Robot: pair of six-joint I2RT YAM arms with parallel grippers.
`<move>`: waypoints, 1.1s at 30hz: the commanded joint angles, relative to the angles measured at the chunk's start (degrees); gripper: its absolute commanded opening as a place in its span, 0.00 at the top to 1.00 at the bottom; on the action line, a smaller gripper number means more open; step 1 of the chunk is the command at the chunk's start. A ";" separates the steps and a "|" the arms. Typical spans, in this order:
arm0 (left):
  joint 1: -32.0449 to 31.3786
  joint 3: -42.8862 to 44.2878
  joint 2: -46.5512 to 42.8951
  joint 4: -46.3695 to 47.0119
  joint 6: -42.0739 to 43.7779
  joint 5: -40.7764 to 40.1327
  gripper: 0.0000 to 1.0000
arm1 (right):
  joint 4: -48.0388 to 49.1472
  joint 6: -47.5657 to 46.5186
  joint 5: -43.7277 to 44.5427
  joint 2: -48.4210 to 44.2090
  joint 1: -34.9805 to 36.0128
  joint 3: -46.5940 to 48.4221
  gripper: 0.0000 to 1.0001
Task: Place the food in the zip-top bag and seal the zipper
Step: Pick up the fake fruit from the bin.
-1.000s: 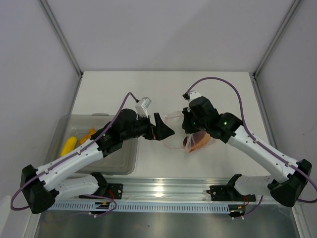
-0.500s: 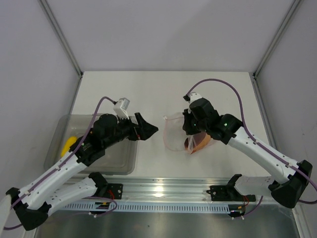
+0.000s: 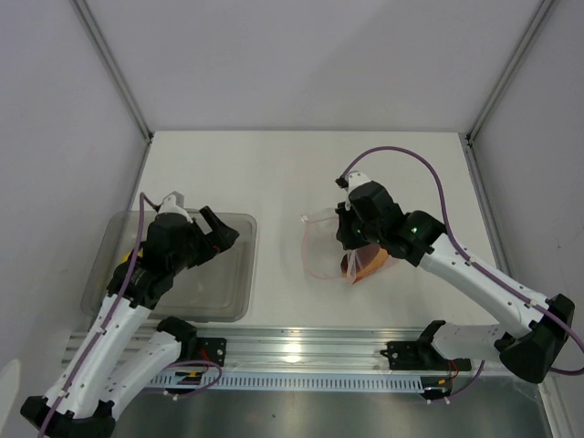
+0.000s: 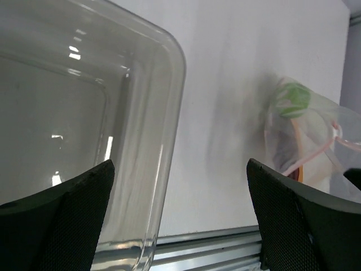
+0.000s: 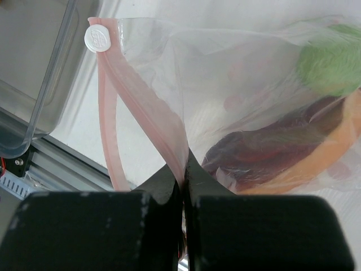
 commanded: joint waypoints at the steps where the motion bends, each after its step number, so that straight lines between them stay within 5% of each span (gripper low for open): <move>1: 3.44 -0.96 0.02 -4.71 -3.91 -0.52 0.00 | 2.07 -1.82 0.37 -0.76 -0.14 -0.04 1.00; 14: 16.54 -5.71 6.35 -4.45 -8.13 7.39 0.00 | 2.51 -3.93 -1.82 -0.50 -0.58 -1.62 1.00; 33: 30.43 -7.21 11.09 -8.76 -15.70 0.53 0.01 | 6.20 -4.37 -3.41 -1.38 -2.07 -4.44 1.00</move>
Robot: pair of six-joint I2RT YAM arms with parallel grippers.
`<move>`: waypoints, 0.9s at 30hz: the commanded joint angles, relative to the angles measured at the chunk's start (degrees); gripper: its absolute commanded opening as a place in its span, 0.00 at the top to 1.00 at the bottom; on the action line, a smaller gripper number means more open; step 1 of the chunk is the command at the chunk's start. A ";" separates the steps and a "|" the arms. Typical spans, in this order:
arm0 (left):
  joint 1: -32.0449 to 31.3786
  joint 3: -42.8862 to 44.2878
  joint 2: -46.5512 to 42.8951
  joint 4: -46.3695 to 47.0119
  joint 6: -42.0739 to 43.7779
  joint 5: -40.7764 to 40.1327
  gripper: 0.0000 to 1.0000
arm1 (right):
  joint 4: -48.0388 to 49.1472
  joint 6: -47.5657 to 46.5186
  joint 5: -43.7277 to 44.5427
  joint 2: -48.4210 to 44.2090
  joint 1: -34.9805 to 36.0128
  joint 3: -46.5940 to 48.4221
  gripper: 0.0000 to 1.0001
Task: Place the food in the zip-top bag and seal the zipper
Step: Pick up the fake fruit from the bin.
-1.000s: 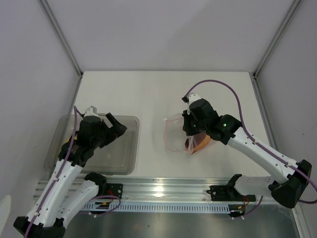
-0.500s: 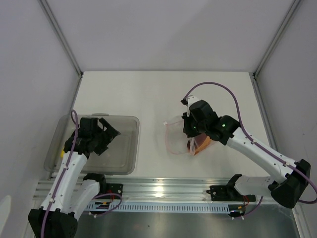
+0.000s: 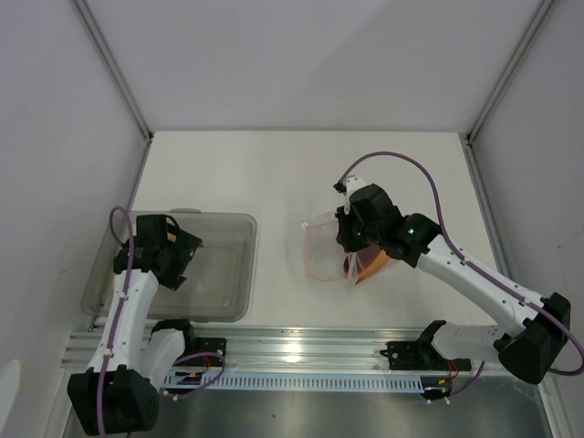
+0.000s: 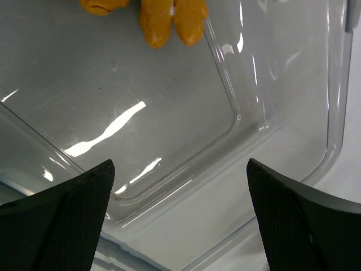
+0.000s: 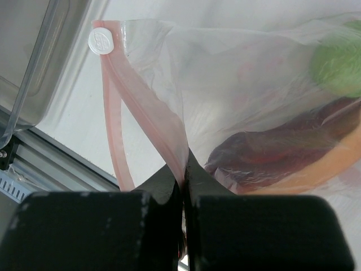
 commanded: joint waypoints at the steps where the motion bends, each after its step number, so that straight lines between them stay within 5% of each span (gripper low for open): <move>1: 3.04 -0.24 1.56 0.53 -2.41 -1.15 0.00 | 2.95 -0.70 -0.46 -1.40 -0.30 -0.81 1.00; 13: 11.65 1.87 7.54 -2.54 -9.79 -10.28 0.01 | 3.83 -2.10 -0.90 -1.40 -0.30 -2.48 1.00; 21: 24.30 1.34 9.74 0.00 -11.89 -8.35 0.02 | 4.18 -2.72 -4.58 -0.44 -0.30 -2.74 1.00; 27: 27.04 0.73 8.95 1.77 -16.55 -11.33 0.03 | 3.48 -1.75 -8.01 0.27 -0.30 -2.48 1.00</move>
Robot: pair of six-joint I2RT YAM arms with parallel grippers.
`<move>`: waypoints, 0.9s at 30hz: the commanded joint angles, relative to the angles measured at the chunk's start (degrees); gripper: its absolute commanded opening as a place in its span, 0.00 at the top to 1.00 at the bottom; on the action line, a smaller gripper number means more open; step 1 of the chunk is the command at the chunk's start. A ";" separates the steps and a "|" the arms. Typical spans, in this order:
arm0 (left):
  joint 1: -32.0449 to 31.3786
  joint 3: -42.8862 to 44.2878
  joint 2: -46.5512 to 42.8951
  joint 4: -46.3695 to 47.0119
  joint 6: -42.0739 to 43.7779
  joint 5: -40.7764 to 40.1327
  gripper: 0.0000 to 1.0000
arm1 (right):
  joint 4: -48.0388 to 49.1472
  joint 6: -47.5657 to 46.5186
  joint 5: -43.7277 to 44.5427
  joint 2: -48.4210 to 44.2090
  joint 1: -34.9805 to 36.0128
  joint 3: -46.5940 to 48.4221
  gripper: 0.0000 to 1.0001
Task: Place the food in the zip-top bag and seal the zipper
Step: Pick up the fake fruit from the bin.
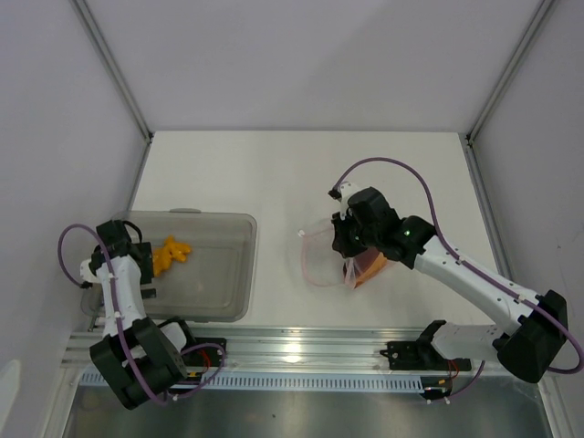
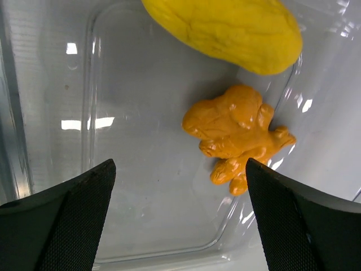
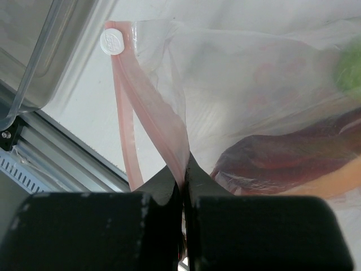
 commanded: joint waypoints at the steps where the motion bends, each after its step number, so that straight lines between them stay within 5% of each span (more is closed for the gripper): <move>1: 1.06 0.95 -0.93 1.46 -4.73 -5.47 0.03 | 0.88 0.19 -2.68 -0.39 -0.22 0.58 1.00; 15: 3.60 2.09 3.99 3.56 -8.34 -16.04 0.03 | -0.62 1.95 -3.74 -1.36 -0.13 0.75 1.00; 27: 5.71 1.21 7.24 13.76 -7.20 -11.92 0.04 | -0.53 2.30 -5.49 -0.57 -0.04 0.76 1.00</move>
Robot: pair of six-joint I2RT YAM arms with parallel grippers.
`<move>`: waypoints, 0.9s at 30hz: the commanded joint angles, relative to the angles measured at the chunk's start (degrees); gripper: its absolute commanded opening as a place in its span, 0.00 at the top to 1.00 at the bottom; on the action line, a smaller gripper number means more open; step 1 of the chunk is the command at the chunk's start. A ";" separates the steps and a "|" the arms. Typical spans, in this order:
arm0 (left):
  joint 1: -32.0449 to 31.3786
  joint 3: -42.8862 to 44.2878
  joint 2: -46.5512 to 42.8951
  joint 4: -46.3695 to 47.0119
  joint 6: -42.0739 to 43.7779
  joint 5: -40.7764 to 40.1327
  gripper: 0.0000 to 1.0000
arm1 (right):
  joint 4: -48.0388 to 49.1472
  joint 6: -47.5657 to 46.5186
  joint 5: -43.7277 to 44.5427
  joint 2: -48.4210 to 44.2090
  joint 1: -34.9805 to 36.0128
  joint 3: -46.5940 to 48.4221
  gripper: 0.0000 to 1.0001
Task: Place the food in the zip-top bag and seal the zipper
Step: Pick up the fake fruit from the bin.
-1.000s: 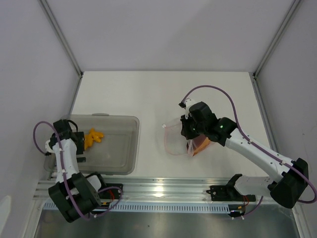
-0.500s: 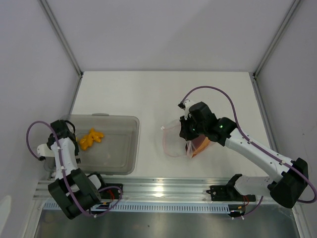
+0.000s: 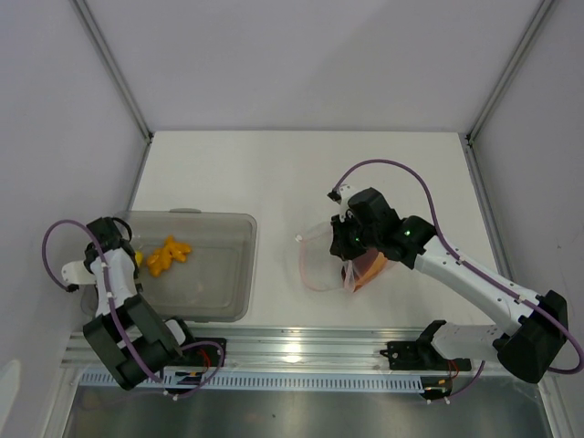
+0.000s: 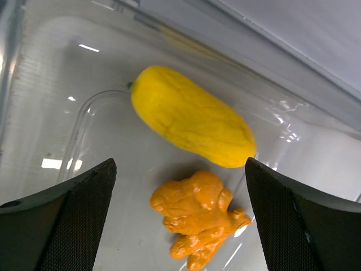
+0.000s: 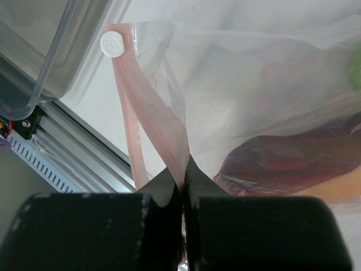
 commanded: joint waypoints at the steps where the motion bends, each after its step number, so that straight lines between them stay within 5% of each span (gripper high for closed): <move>1: 1.67 1.01 1.36 4.17 -0.10 0.59 0.04 | 0.63 0.75 -1.43 -0.54 -0.04 0.67 1.00; 22: 7.47 0.40 11.73 11.47 1.67 8.06 0.05 | 1.33 0.40 -1.52 2.01 -0.13 1.98 1.00; 27: 7.47 0.57 13.58 11.29 1.84 9.20 0.20 | 1.24 0.49 -1.43 1.83 -0.13 1.99 1.00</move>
